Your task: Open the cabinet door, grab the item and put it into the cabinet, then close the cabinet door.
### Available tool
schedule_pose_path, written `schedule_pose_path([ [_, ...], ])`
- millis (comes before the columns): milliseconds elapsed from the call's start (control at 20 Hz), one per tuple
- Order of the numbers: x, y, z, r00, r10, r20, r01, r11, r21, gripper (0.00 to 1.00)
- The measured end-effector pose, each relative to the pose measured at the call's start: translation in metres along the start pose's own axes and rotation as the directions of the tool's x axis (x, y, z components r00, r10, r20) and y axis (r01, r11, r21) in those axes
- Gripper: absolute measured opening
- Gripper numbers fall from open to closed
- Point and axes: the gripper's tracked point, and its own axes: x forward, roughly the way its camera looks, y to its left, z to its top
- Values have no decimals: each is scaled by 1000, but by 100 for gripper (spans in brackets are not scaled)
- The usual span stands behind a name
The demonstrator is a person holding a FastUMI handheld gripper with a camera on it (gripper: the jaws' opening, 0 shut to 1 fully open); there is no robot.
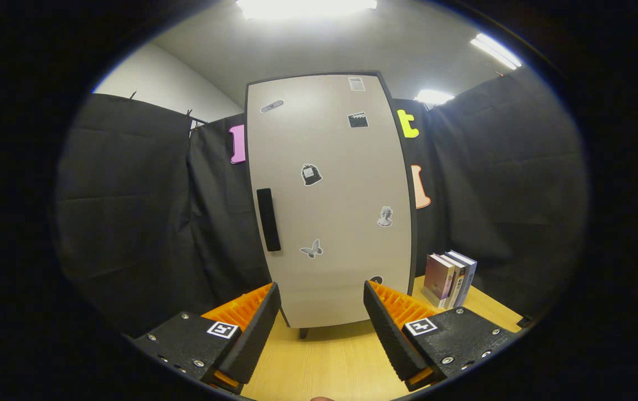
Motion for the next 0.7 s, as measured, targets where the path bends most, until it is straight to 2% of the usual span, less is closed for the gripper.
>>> schedule_pose_path([
  [400, 4, 7, -5, 999, 44, -7, -45, 999, -18, 93],
  [700, 4, 6, -7, 999, 45, -24, -45, 999, -17, 93],
])
